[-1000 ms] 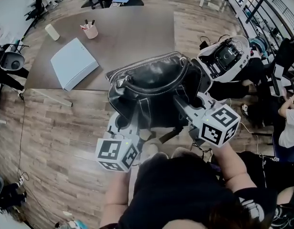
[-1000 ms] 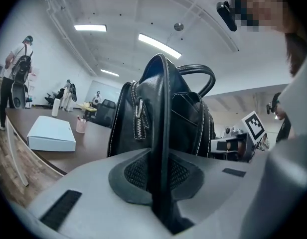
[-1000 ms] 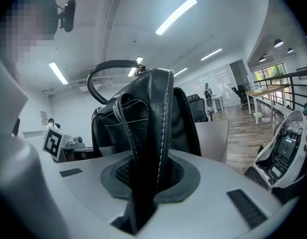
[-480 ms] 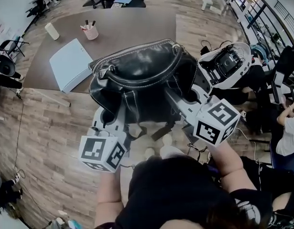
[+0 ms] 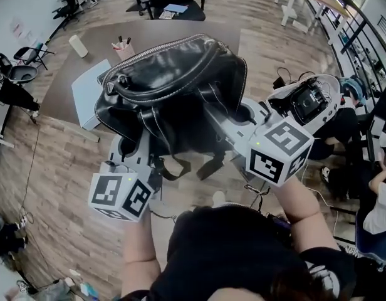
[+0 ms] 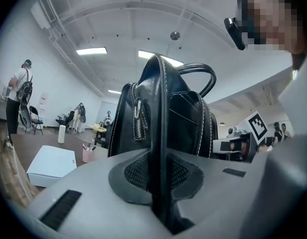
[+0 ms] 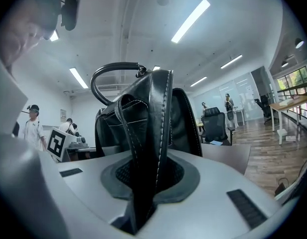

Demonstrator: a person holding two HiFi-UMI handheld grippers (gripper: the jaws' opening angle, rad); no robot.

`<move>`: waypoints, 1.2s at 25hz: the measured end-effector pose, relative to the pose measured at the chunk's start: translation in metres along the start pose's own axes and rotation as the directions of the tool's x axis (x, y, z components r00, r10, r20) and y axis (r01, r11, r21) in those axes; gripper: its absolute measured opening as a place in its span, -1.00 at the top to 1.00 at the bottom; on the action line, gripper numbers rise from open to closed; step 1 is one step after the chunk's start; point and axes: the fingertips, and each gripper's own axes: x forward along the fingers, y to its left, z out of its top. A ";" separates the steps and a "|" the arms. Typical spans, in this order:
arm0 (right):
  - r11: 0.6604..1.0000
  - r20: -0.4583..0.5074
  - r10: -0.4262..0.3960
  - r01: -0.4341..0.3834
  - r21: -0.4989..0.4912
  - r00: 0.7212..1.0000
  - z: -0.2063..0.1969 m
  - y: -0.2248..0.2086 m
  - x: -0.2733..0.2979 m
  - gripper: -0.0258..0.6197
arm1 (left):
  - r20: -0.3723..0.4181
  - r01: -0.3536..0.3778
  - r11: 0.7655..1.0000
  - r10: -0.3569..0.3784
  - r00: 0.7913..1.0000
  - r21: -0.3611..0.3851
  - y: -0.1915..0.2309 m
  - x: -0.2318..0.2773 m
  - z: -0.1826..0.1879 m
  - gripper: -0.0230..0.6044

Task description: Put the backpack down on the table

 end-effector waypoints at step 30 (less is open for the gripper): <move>0.998 0.028 -0.056 0.056 -0.009 0.998 0.072 -0.127 0.161 0.72 | 0.040 -0.007 0.998 0.005 0.999 0.057 0.117 0.170 0.065 0.77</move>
